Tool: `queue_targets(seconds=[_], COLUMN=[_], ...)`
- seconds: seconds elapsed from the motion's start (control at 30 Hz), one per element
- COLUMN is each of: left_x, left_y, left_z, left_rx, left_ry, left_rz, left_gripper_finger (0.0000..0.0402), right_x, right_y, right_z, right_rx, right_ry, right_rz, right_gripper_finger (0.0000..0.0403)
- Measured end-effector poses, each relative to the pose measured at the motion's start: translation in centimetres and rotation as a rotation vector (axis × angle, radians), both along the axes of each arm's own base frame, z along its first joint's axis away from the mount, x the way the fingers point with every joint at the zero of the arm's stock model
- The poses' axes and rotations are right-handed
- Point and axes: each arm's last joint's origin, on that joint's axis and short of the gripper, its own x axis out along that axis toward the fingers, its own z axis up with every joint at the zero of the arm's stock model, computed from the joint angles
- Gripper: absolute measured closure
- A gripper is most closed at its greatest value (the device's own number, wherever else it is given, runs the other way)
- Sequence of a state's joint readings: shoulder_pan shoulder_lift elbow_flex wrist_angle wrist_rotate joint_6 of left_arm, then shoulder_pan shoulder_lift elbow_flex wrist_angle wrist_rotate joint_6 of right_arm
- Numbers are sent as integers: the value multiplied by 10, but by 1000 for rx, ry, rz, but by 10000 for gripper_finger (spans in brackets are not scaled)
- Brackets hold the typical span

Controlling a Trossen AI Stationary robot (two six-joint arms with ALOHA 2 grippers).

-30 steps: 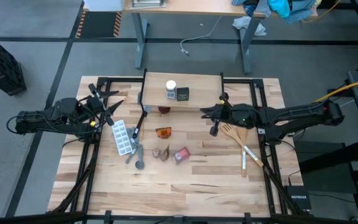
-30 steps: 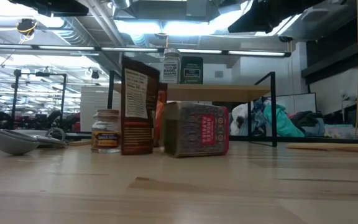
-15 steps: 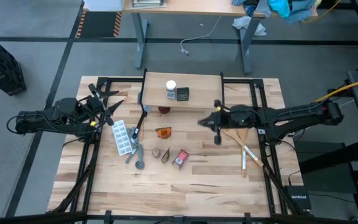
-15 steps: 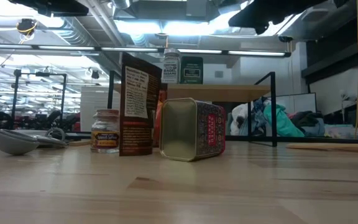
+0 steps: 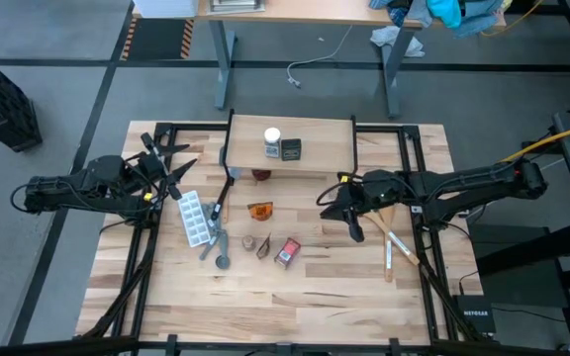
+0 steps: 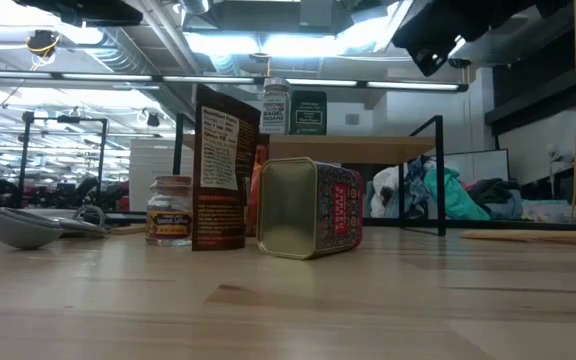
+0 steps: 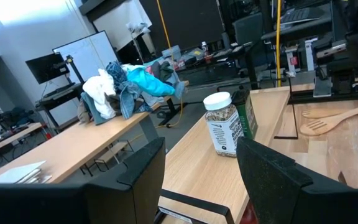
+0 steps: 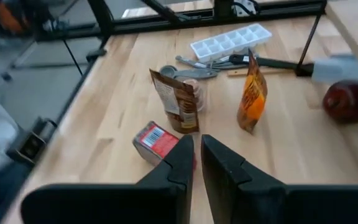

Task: Shelf spices
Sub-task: Adjust the bottom orange seasoning pack

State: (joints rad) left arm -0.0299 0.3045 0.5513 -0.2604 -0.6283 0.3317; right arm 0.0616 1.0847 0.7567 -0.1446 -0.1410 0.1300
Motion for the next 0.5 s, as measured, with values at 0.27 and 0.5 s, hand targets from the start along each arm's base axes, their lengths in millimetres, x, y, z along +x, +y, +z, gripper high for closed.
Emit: queue_targets(seconds=[0.27,0.5], left_x=[0,0], left_y=[0,0], left_z=[0,0], left_rx=[0,-23], left_ry=[0,-16], left_rz=[-1,0], left_gripper_finger=[210,210], right_x=[1,1], right_y=[-1,-2], right_z=[2,2], right_rx=[43,20], right_ry=[-9,-13], right_rz=[-38,-66], right_gripper_finger=[365,365])
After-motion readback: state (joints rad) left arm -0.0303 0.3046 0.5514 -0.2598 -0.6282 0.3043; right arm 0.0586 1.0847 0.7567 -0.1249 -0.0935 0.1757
